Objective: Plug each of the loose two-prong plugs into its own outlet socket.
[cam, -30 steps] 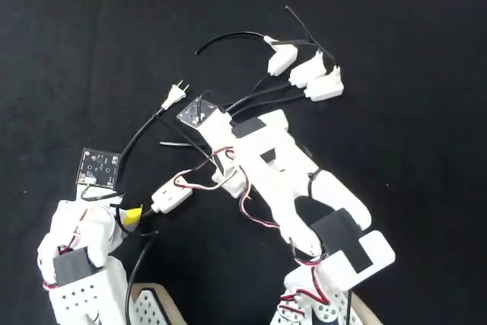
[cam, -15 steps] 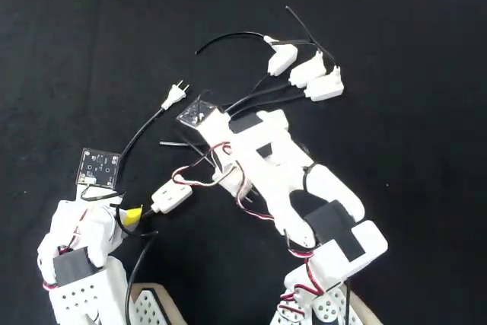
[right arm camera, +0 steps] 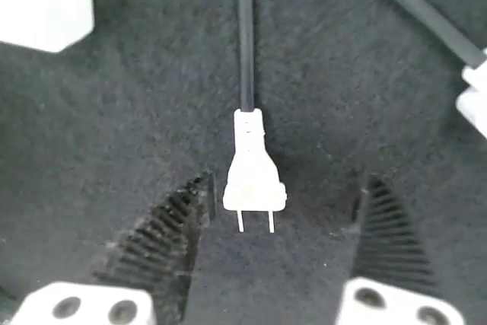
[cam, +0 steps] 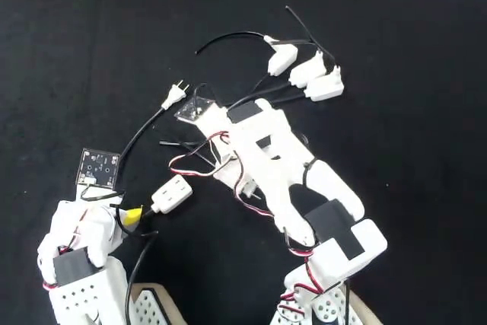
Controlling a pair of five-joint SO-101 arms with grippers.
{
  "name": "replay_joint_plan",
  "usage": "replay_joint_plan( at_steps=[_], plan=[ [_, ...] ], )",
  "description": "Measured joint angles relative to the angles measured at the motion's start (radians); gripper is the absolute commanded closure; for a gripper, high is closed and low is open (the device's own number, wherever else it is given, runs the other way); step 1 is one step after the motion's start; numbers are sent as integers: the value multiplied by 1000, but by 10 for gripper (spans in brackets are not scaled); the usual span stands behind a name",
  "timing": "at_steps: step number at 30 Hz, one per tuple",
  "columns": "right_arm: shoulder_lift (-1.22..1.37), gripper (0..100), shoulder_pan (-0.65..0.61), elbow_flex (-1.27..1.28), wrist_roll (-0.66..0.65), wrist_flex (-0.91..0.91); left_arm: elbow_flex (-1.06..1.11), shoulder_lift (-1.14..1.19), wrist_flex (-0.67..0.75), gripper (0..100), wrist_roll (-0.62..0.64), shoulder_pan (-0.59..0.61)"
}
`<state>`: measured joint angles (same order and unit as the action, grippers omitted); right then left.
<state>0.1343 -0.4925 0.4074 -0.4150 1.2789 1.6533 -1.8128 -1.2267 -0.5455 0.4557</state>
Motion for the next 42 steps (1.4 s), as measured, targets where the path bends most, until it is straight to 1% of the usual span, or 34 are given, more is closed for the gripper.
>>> replay_joint_plan(
  at_steps=[4, 5, 7, 12, 20, 24, 28, 31, 35, 42],
  plan=[
    [23, 925, 71, -2, -80, -46, 0, 0, 0, 626, 0, 0],
    [38, 938, 89, -2, -94, -63, 0, 0, 0, 626, 0, 0],
    [63, 930, 115, -3, -117, -87, 0, 0, 0, 626, 0, 0],
    [106, 924, 124, -35, -135, -89, 0, 0, 0, 626, 0, 0],
    [112, 923, 80, -44, -135, 21, 0, 0, 0, 626, 0, 0],
    [109, 923, 78, -37, -135, 35, 0, 0, 0, 626, 0, 0],
    [71, 923, 78, -38, -112, 49, 0, 0, 0, 626, 0, 0],
    [-5, 923, 77, -38, -109, 86, 0, 0, 0, 626, 0, 0],
    [-69, 923, 37, -17, -109, 127, 0, 0, 0, 626, 0, 0],
    [-69, 923, -14, 129, -103, 29, 0, 0, 0, 626, 0, 0]
  ],
)
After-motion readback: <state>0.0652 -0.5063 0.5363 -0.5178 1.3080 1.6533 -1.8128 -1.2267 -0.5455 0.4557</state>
